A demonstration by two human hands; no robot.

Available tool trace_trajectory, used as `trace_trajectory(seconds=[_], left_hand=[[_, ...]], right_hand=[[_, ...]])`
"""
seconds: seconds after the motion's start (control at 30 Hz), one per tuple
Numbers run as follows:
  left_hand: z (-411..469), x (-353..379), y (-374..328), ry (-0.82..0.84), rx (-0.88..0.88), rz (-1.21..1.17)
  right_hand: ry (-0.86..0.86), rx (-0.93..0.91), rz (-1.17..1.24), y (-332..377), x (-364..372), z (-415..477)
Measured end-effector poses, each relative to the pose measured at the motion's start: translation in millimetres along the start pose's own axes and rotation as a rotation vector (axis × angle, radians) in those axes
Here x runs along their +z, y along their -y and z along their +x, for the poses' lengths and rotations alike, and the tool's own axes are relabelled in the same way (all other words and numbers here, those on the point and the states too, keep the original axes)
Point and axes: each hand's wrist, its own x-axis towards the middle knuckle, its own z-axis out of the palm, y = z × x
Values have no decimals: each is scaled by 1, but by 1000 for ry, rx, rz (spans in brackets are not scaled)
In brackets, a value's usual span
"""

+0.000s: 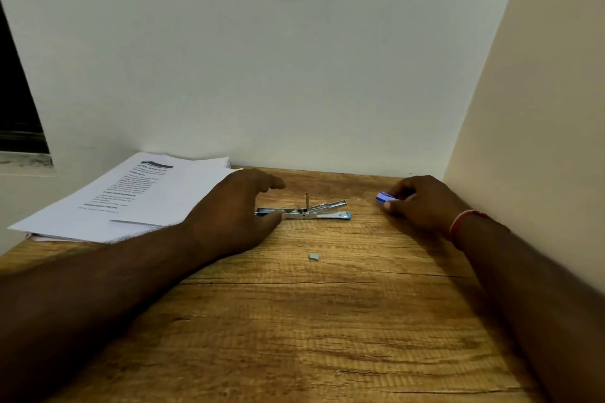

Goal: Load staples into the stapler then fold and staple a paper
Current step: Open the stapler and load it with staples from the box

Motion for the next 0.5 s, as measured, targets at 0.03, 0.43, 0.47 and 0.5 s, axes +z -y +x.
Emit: trace_trajectory(seconds=[0.03,0.43,0.47,0.5], left_hand=[[-1,-1,-2,-45,17,-22],[-10,1,-34,170,-399,-824],[-9,0,-33,186,-422,-867],[-8,-1,-32,201,-437,-896]], right_hand=[[-21,-62,56,7,3,-4],[120,-634,253,79,34,-61],[106,-650,252,81,37,-62],[93,-654,248,83,38,-61]])
